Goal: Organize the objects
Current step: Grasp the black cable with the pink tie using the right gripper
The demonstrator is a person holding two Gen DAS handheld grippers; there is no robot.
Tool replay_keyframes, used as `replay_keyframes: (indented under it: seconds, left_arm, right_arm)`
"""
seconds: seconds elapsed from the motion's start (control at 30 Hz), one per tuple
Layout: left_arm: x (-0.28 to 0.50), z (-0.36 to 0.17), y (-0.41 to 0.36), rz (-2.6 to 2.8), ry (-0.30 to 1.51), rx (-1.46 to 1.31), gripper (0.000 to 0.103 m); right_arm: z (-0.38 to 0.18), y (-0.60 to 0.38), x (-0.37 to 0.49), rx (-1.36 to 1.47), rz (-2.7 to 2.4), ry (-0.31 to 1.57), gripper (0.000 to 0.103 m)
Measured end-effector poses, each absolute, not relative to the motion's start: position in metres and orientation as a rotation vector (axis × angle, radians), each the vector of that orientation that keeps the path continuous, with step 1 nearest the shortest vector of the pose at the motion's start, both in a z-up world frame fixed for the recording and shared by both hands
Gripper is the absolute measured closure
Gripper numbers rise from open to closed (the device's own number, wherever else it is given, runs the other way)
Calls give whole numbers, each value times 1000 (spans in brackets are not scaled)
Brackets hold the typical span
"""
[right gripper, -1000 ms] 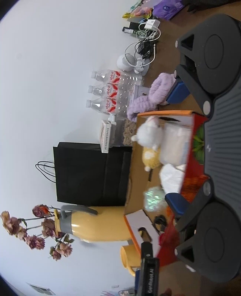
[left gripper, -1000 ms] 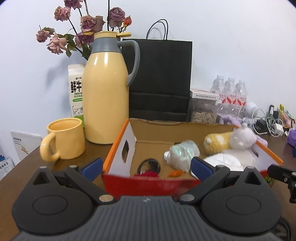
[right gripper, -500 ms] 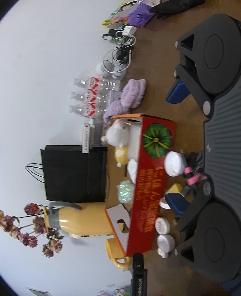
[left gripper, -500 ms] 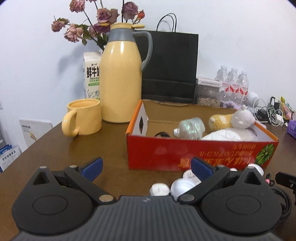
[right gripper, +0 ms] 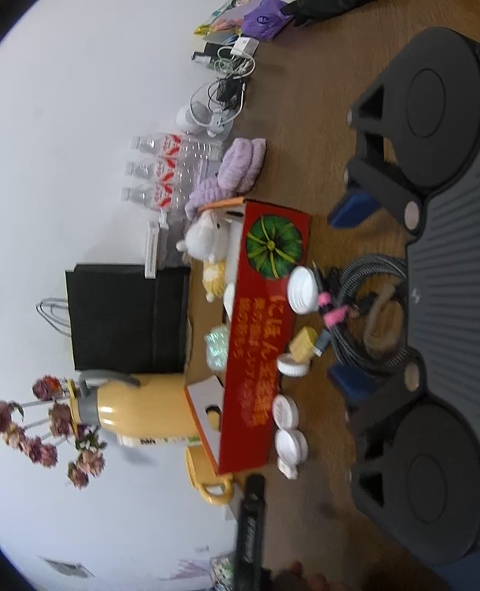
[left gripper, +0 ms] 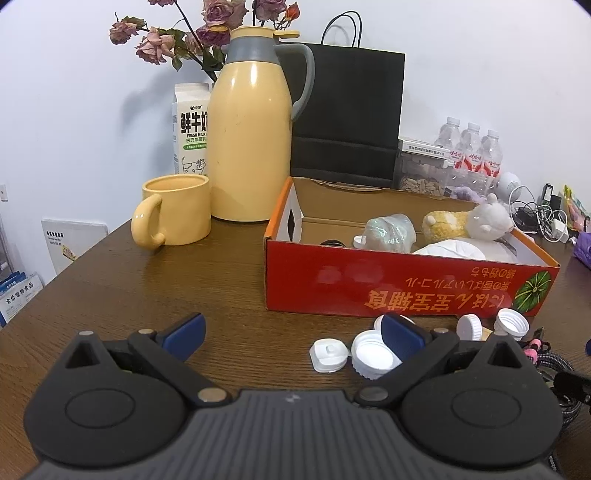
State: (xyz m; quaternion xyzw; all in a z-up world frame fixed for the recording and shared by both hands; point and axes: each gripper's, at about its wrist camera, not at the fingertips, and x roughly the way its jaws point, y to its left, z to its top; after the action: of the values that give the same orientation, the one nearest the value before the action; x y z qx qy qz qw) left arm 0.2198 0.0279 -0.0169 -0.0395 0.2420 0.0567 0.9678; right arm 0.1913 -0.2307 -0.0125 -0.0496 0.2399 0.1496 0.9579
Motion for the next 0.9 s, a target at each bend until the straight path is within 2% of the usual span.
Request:
replay_keyframes:
  seconds: [0.2, 0.4, 0.43, 0.5, 0.9]
  left_arm:
    - [219, -16, 27, 106, 486, -80, 0]
    - [218, -16, 25, 100, 488, -75, 0]
    - [218, -16, 24, 100, 487, -75, 0]
    - [218, -16, 25, 101, 487, -76, 0]
    - [221, -20, 24, 103, 507, -65, 0]
  right_arm:
    - [-14, -233, 193, -82, 333, 533, 71]
    - [-21, -227, 205, -115, 340, 604, 80]
    - [-21, -227, 206, -114, 333, 603, 92]
    - [-22, -229, 206, -102, 330, 607, 100]
    - [-3, -241, 189, -42, 317, 403, 102]
